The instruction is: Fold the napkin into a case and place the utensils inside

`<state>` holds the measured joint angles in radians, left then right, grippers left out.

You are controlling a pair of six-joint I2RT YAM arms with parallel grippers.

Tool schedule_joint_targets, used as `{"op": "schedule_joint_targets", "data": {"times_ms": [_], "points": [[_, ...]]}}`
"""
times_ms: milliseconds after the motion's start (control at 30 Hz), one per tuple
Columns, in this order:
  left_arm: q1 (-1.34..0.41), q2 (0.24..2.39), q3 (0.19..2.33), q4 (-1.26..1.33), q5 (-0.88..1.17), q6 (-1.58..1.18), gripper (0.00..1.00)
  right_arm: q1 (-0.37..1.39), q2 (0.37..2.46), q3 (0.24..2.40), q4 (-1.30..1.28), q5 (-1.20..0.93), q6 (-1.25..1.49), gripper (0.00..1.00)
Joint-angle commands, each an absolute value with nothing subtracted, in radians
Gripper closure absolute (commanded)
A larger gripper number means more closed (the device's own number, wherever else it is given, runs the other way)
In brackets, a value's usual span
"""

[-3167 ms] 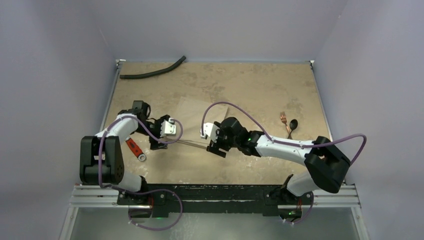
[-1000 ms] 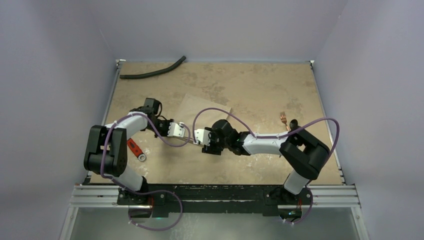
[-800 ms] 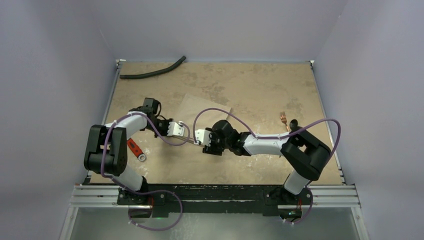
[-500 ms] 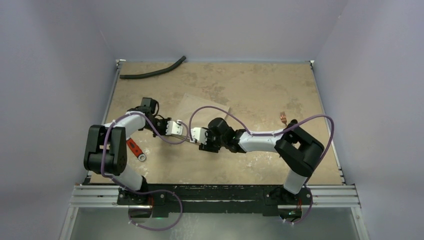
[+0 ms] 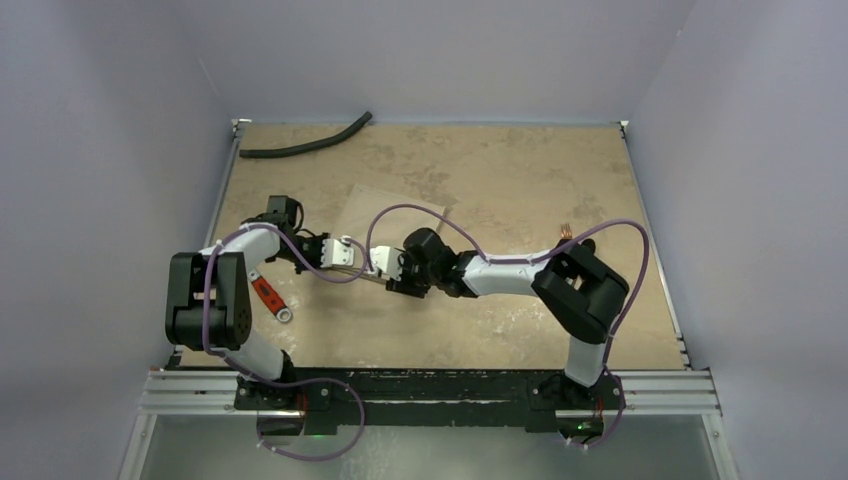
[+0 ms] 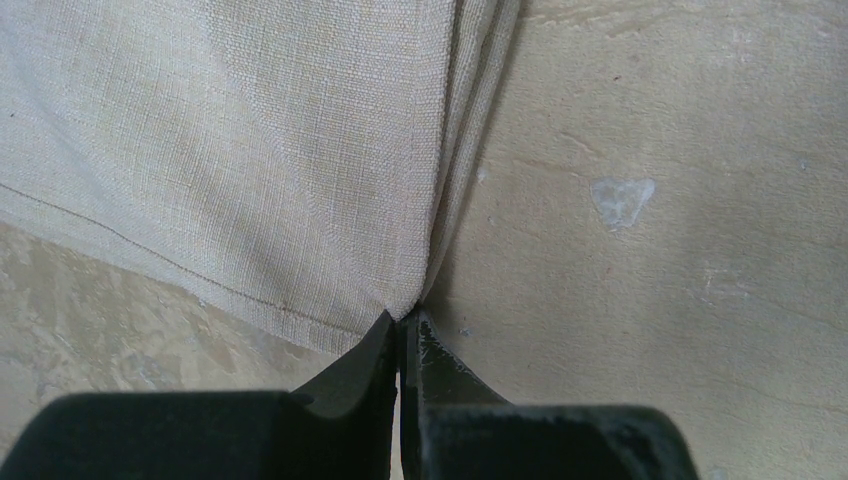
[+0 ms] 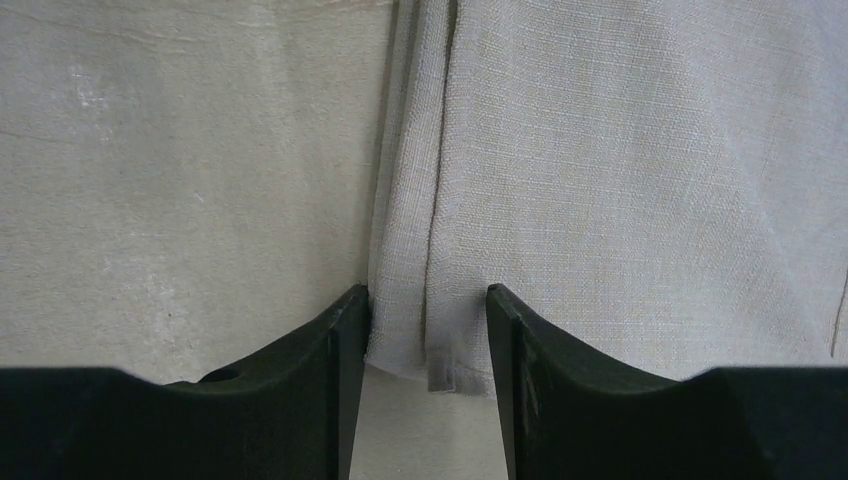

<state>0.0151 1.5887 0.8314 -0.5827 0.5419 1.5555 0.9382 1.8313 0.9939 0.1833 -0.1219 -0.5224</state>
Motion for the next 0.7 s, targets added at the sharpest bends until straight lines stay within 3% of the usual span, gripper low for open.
{"op": "schedule_joint_targets", "data": {"times_ms": [0,100,200,300,400,667], "points": [[0.027,1.606,0.786,-0.631,0.478,1.574,1.00,0.942,1.883,0.996,0.065,-0.088,-0.529,0.49],[0.029,1.599,0.786,-0.619,0.472,1.568,1.00,0.943,1.905,1.017,0.041,-0.106,-0.528,0.49],[0.036,1.593,0.797,-0.617,0.476,1.562,1.00,0.943,1.924,1.037,0.010,-0.137,-0.510,0.58],[0.051,1.601,0.813,-0.621,0.482,1.553,1.00,0.942,1.929,1.049,-0.024,-0.184,-0.474,0.74],[0.066,1.607,0.826,-0.623,0.495,1.543,1.00,0.942,1.921,1.052,-0.023,-0.183,-0.421,0.97],[0.086,1.600,0.886,-0.681,0.531,1.504,1.00,0.940,1.848,0.995,0.060,-0.157,-0.340,1.00]]}}
